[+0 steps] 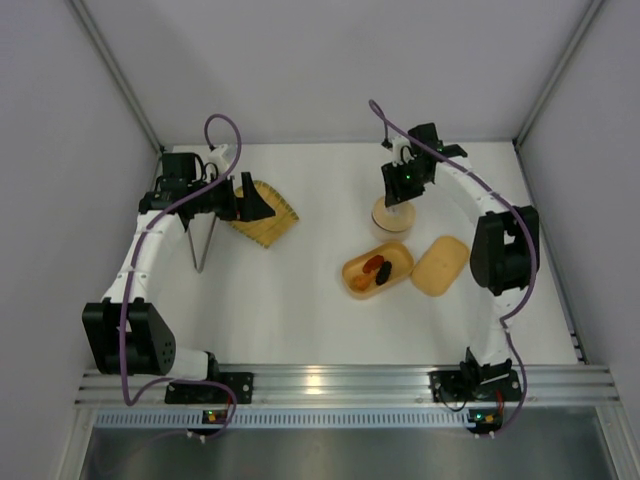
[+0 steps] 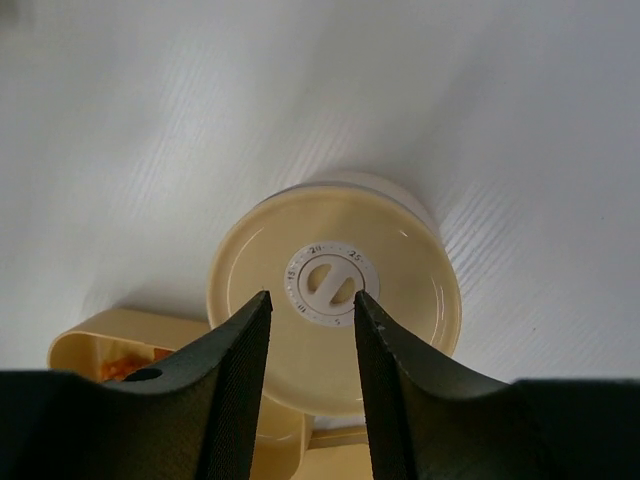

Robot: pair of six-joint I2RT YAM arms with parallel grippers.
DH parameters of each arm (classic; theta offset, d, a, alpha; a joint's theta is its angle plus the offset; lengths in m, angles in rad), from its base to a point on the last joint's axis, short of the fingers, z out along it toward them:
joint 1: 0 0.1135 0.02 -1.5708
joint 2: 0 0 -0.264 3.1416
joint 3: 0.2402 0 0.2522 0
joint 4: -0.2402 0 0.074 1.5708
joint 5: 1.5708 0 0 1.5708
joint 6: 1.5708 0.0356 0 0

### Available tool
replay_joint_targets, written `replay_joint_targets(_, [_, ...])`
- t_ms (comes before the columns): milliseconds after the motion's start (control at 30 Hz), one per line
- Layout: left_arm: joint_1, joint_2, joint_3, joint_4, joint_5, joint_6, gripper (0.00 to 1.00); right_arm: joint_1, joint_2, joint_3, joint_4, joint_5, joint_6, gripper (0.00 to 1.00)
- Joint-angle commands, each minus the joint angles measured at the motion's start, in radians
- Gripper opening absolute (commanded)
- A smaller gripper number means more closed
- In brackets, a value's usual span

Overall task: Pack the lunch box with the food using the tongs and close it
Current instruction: Close the box lid on the packing box.

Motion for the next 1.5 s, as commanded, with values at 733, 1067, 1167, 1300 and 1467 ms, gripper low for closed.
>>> replay_joint_targets(733, [0.003,-0.031,-0.016,-0.021,-0.007,0.055,0.98,0.11,0.067,-0.28,0.142,0.235,-0.123,0.4])
replay_joint_targets(1067, [0.002,-0.028,-0.016,-0.033,-0.003,0.059,0.98,0.101,0.042,-0.362,0.183,0.167,-0.069,0.4])
replay_joint_targets(1167, [0.002,-0.034,-0.019,-0.029,-0.004,0.057,0.98,0.099,-0.002,-0.354,0.185,0.136,-0.052,0.41])
replay_joint_targets(1300, [0.002,-0.038,-0.016,-0.013,-0.006,0.048,0.98,0.098,-0.082,-0.302,0.177,0.097,-0.015,0.47])
replay_joint_targets(1467, [0.002,-0.038,0.007,-0.013,-0.001,0.039,0.98,0.073,-0.153,-0.169,0.145,0.075,-0.011,0.52])
